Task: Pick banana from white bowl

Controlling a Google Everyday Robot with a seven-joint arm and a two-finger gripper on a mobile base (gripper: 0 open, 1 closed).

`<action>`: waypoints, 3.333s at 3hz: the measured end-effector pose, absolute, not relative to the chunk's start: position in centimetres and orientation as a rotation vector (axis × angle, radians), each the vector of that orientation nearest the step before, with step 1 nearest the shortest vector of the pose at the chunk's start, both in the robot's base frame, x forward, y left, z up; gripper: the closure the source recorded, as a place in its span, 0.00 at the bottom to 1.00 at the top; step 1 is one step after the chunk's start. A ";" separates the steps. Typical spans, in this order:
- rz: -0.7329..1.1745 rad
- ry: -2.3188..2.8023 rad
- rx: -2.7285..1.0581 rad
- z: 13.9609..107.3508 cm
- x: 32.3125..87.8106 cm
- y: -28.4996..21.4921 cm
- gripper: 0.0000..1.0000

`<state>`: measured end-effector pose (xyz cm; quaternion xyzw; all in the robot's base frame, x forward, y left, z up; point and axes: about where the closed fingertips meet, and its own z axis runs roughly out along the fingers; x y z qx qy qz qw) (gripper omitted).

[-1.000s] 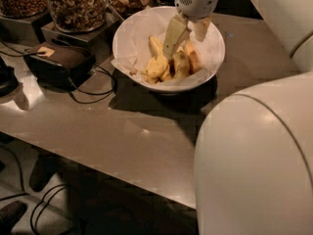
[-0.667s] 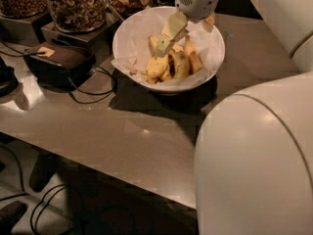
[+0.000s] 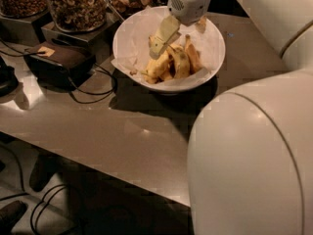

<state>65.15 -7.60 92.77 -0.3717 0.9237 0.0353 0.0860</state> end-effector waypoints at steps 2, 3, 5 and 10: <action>0.109 2.769 -1.129 91.3 66.1 -6.9 0.07; 0.113 2.783 -1.117 90.8 66.5 -6.8 0.17; 0.130 2.803 -1.077 90.7 66.9 -6.8 0.25; 0.183 2.814 -1.090 90.4 66.2 -7.1 0.37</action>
Offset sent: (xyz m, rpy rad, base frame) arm -0.0036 0.0000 -0.0161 -0.0380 0.0947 0.0176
